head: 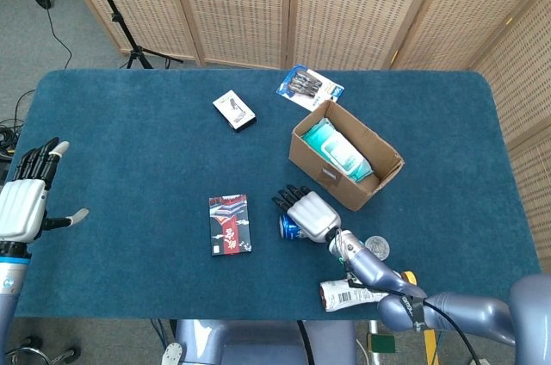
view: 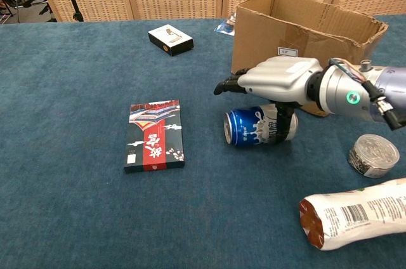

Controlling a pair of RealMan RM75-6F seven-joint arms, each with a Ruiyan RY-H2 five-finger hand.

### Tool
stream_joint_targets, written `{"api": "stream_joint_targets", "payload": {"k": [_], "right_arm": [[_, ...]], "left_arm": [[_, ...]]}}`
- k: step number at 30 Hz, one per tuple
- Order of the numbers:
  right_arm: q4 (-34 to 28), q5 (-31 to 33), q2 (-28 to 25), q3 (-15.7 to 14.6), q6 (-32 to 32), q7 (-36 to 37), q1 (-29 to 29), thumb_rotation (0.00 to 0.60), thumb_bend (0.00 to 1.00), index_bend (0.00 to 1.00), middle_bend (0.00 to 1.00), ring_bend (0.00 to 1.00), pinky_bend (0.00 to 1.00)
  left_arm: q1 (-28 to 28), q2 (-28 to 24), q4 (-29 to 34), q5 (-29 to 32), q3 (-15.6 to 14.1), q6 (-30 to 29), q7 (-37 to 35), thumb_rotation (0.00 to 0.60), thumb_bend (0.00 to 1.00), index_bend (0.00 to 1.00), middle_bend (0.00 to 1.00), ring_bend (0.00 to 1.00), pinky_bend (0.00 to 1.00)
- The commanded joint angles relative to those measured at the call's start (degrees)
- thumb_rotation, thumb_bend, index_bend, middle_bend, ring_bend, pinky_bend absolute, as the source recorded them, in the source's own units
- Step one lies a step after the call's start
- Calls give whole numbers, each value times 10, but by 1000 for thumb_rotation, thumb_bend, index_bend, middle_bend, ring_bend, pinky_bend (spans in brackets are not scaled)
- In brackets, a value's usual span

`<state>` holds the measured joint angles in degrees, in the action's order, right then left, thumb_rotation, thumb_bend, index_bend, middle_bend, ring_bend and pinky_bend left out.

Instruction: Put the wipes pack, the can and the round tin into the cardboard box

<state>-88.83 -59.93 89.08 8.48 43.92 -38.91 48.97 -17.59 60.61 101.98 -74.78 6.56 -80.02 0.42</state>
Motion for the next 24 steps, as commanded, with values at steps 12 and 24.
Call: {"api": "stream_joint_targets", "payload": {"k": [12,24], "right_arm": [[48,-86,27,-14,34,99,-5,600,258,538,602,531,280],[-149,-266,-120,39,174,241,-28,600,314,546,619,539,281]], "left_arm": [[3,0,-1,1,7,10,-1,600,0,0,0,0,0],[5,1,2,-1,11,21,4,600,0,0,0,0,0]]}}
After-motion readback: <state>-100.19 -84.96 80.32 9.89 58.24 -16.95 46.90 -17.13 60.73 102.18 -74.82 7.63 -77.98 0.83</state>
